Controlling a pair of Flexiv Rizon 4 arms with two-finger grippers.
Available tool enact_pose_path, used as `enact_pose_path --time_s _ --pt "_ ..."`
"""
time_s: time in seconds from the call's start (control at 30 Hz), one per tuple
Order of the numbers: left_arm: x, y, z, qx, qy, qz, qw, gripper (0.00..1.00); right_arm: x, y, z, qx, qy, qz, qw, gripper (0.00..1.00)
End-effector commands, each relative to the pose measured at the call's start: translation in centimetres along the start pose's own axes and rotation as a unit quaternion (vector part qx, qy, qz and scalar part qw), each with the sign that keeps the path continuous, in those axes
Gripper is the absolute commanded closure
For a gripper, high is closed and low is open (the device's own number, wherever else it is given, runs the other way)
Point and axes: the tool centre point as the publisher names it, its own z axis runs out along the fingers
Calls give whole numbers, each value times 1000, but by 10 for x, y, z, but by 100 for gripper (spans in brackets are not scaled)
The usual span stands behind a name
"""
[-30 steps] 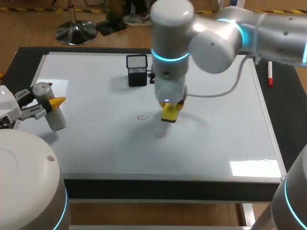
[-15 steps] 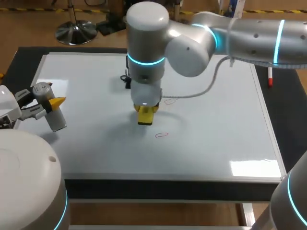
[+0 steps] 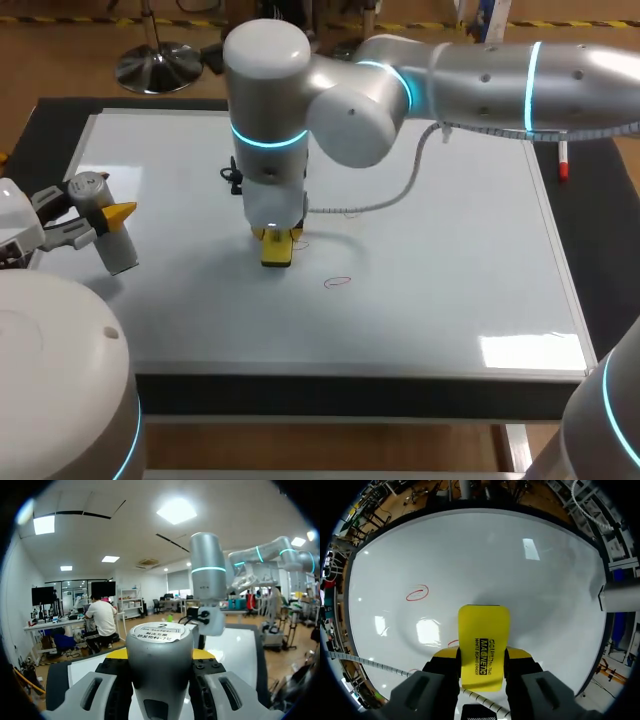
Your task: Pick up the inspection probe, press it on each red-marked spot on the whiteboard one by one, put down the probe, pick up the eraser, and wipe off all the red marks.
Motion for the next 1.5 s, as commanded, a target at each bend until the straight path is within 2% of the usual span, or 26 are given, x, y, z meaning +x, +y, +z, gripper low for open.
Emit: enact_pose_path --time_s 0.03,0.47,0.73,1.37,1.5 --pt "0 0 0 1 -1 1 1000 100 -5 -4 6 -1 3 0 1000 100" --pt "0 0 0 1 -1 1 1000 100 -1 -7 19 -13 1 7 1000 100" --pt "0 0 0 1 -1 1 1000 100 8 -7 27 -20 9 16 1000 100" --pt "0 0 0 1 -1 1 1000 100 73 -9 24 -15 23 82 996 100" --pt "0 0 0 1 -1 1 1000 100 81 -10 24 -17 25 88 996 100"
